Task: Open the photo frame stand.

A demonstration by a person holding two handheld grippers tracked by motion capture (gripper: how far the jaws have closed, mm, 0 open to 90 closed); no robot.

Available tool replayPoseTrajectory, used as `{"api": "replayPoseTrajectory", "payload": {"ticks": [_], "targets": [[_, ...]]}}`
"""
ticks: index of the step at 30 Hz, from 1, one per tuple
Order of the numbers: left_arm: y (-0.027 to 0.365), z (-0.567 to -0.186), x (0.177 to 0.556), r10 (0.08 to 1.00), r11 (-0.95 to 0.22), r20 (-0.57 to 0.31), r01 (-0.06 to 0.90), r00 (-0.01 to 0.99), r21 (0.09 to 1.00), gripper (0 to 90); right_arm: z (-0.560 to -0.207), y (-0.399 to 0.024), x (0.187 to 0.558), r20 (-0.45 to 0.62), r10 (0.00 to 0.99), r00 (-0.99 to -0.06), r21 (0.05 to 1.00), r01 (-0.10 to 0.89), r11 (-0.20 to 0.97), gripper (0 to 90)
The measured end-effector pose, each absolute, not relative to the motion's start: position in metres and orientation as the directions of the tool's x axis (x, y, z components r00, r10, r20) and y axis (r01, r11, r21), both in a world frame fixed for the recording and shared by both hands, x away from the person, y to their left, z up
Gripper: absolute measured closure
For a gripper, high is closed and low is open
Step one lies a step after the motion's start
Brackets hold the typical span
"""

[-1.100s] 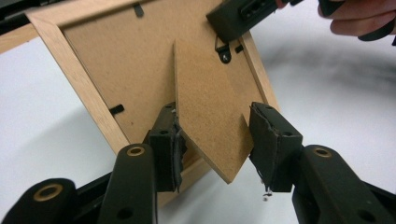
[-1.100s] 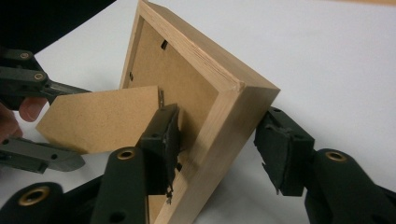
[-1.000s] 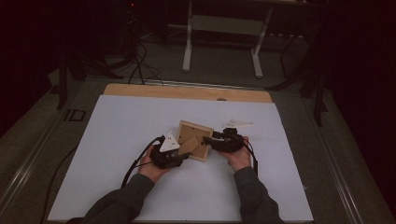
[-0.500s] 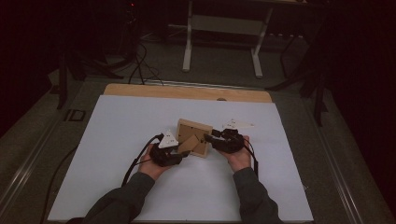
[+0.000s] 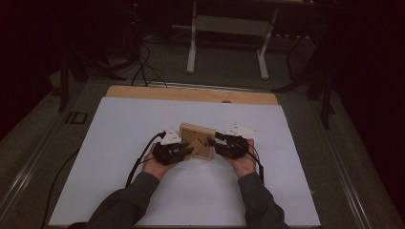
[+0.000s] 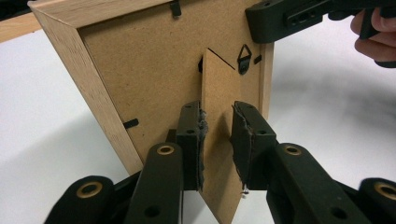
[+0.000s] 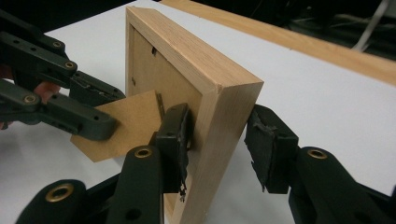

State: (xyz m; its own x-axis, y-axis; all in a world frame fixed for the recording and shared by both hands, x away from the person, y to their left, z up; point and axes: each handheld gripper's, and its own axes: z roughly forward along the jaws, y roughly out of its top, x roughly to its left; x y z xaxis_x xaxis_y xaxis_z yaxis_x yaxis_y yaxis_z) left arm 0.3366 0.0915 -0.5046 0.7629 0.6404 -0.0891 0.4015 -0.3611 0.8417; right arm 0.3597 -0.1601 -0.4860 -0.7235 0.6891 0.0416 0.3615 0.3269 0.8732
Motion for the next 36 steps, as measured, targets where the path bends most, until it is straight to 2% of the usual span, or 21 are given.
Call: {"api": "replayPoseTrajectory", "payload": {"ticks": [7,14,21,36], "targets": [[0.089,-0.505,0.336,0.636,-0.378,-0.082,0.403,0.767,0.833,75.7,-0.485,-0.158,0.355,-0.022,0.691,-0.723,0.878,0.317,0.359,59.3],[0.085,-0.506,0.333,0.610,-0.392,-0.082,0.390,0.789,0.833,75.5,-0.485,-0.165,0.350,0.027,0.653,-0.757,0.877,0.332,0.348,57.5],[0.089,-0.508,0.331,0.593,-0.366,-0.134,0.414,0.794,0.834,74.3,-0.485,-0.170,0.347,0.096,0.634,-0.767,0.879,0.364,0.307,55.6],[0.093,-0.516,0.324,0.573,-0.373,-0.159,0.429,0.804,0.823,74.1,-0.489,-0.170,0.334,0.102,0.603,-0.791,0.862,0.373,0.342,53.6]]}}
